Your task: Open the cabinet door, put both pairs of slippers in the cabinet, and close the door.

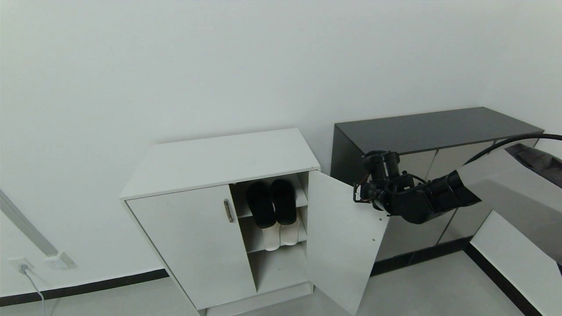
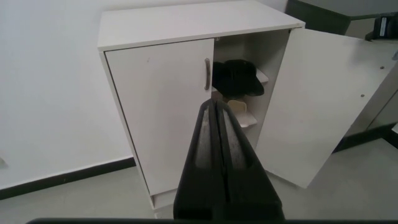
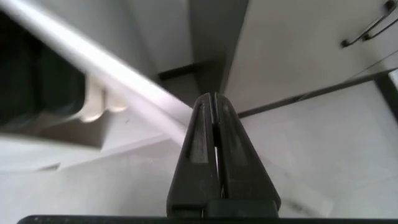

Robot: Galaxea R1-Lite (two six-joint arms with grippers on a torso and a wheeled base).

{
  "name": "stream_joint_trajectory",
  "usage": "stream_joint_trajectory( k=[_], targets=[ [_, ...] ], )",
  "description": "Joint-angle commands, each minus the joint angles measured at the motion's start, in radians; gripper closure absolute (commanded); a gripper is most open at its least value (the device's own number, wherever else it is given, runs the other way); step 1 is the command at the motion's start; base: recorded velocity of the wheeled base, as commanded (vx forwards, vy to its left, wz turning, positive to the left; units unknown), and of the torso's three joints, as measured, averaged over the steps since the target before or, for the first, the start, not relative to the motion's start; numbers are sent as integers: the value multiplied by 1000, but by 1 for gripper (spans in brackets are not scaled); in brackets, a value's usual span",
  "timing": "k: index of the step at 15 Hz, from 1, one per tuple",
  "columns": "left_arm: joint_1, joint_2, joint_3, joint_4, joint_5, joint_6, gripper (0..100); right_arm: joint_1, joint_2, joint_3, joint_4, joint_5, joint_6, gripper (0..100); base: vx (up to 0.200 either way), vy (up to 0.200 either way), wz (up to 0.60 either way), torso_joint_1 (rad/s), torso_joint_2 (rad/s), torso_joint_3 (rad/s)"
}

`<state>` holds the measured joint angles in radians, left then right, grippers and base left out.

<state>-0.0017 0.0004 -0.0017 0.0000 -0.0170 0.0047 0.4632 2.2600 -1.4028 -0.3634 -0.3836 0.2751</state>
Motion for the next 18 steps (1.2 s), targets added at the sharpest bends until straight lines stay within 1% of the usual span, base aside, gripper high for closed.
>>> stream_joint_trajectory(
  k=[1,6,8,11,13,18],
  targets=[
    [0,1,0,0,0,0,100,60,-73,57,-3,-3,10,100,0,0,0,0,0,0],
    [0,1,0,0,0,0,100,187,-217,162,-17,-3,15,100,0,0,0,0,0,0],
    [0,1,0,0,0,0,100,210,-238,215,-52,-1,6,100,0,0,0,0,0,0],
    [0,1,0,0,0,0,100,212,-240,292,-147,0,-56,100,0,0,0,0,0,0],
    [0,1,0,0,0,0,100,216,-240,327,-203,0,-71,100,0,0,0,0,0,0],
    [0,0,0,0,0,0,100,229,-238,350,-224,2,-77,100,0,0,0,0,0,0]
  ],
)
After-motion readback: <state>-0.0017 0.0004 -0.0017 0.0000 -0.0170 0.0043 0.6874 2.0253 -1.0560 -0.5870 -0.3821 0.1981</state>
